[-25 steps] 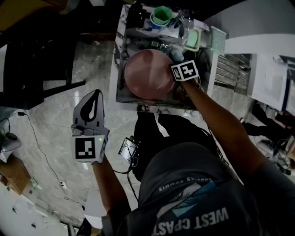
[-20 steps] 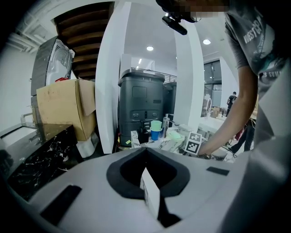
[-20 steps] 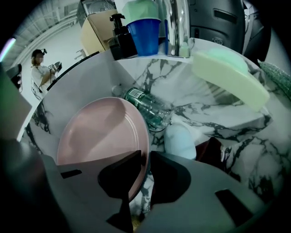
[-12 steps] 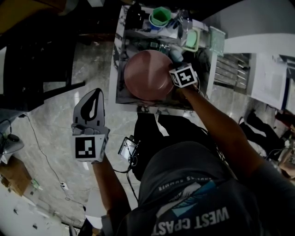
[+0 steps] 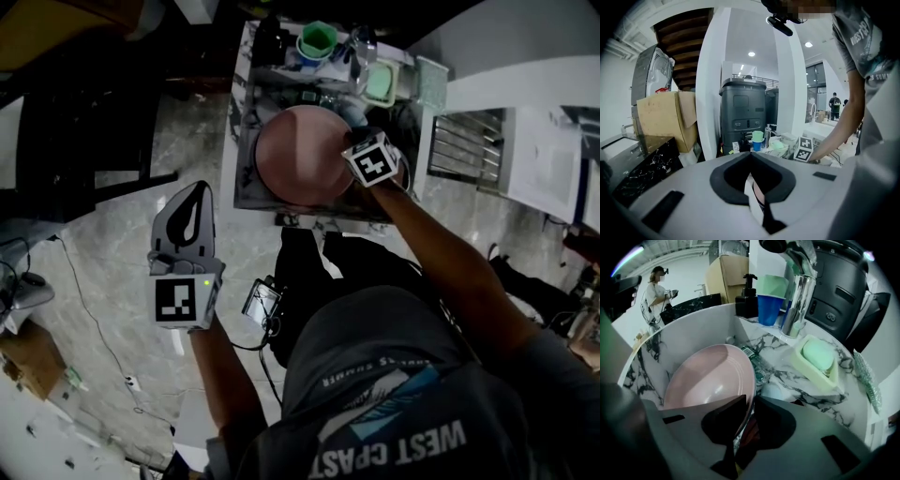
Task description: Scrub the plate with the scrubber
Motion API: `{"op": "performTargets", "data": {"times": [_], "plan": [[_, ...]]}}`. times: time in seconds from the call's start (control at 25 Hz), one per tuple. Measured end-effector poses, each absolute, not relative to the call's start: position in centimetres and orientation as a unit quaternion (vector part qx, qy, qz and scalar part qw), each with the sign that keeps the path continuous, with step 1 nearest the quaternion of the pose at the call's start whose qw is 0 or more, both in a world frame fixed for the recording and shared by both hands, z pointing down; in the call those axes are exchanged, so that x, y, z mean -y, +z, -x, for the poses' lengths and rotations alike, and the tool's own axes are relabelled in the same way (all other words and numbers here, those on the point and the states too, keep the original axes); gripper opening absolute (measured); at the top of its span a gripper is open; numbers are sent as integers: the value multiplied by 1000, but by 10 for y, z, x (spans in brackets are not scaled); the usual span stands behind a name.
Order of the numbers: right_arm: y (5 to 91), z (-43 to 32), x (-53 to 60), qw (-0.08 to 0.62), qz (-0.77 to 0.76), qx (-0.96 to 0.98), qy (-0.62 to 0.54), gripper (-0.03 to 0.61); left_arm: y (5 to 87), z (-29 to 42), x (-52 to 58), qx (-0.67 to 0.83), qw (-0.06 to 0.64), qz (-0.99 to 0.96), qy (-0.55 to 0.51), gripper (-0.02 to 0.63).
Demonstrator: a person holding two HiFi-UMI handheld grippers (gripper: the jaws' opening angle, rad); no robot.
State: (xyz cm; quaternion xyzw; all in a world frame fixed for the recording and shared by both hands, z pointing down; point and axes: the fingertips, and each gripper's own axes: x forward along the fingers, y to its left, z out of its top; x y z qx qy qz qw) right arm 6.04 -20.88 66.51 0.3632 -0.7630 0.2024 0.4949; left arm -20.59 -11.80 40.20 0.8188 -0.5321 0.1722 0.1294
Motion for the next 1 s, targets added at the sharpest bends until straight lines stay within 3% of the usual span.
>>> {"op": "performTargets", "data": {"times": [0.24, 1.0], "plan": [[687, -73, 209, 541, -346, 745, 181, 95, 400, 208, 113, 534, 129, -817, 176, 2], [685, -57, 222, 552, -347, 744, 146, 90, 413, 216, 123, 523, 142, -822, 178, 2]]}}
